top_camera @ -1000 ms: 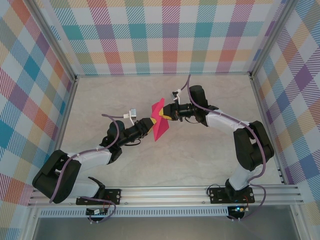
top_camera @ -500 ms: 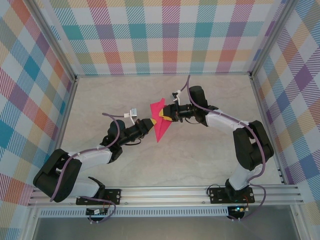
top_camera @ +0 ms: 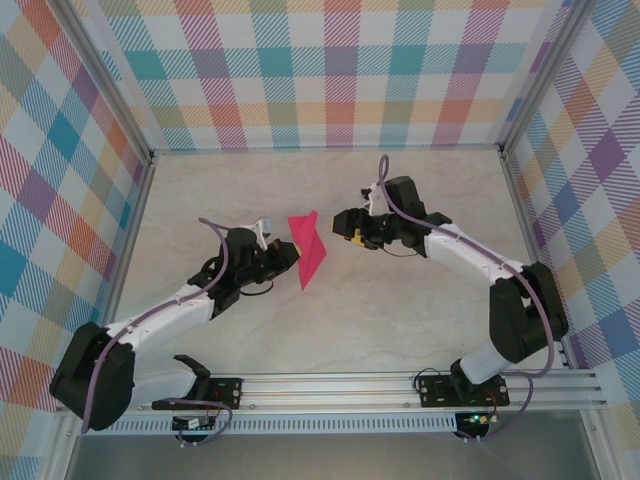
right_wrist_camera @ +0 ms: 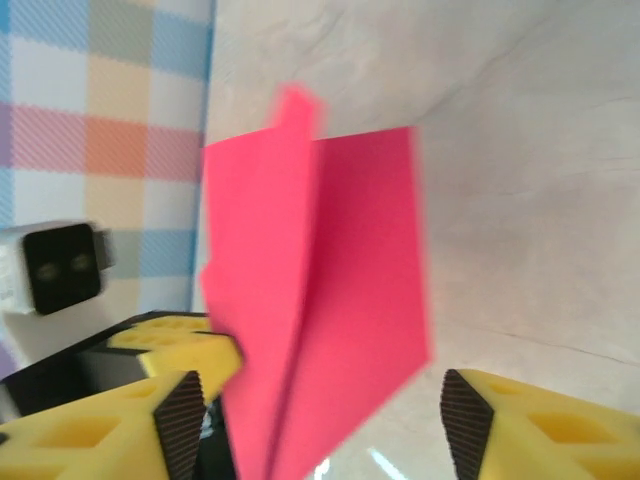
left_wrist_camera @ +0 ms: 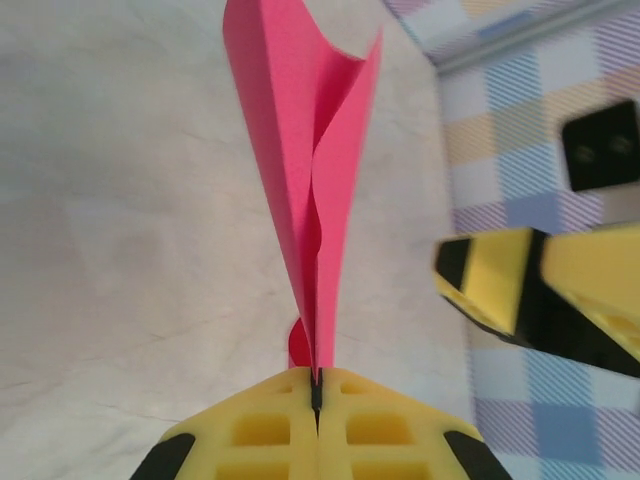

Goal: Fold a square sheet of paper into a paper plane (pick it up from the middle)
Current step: Turn over the paper at the center of the table.

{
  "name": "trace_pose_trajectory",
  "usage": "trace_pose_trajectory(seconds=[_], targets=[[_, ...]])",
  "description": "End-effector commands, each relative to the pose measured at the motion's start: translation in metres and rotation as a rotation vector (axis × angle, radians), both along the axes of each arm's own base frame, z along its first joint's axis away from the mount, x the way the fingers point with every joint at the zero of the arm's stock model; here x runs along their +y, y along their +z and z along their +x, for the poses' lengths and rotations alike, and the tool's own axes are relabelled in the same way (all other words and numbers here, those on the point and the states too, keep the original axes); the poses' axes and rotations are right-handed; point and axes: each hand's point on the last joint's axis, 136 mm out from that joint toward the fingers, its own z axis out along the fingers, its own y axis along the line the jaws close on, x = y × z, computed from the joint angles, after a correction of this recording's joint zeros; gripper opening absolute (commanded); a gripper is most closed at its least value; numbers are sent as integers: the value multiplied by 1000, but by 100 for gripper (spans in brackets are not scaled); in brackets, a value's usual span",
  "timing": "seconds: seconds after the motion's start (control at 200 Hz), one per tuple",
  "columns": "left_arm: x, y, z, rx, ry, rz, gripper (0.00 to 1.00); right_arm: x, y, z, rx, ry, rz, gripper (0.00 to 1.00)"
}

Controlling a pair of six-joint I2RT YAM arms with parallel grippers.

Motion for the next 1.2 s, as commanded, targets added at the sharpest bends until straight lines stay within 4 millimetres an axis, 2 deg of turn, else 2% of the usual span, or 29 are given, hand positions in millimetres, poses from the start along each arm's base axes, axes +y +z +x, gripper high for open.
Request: trace_pose_trajectory(seconds=[0.0,0.08,0.23,0.34,0.485,0.605,0.76,1.065,1.195], targets=[[53,-27,-22,93,50,433,3,-36,-27,1,-36,-116,-196,73],[75,-23,-23,113,94,604,3,-49,-32,0,-51,-165,-245,78],[100,-21,-23,135,152,898,3,-68,-42,-3,-61,-231,-315,86],[105,-24,-19,155,169,1085,3,-81,-48,-4,-53,-286,-363,92],[101,-27,-13,161,186,1260,3,-96,-51,-6,-46,-352,-407,93],[86,-36,-8,160,168,1342,3,-111,-55,-8,-16,-430,-448,93],[56,-63,-5,172,98,1418,3,-132,-64,-14,47,-534,-491,93],[-5,-108,-2,209,-35,1347,7,-156,-69,-25,85,-652,-499,93],[-25,-120,-3,228,-84,1276,16,-161,-72,-28,98,-665,-509,93]])
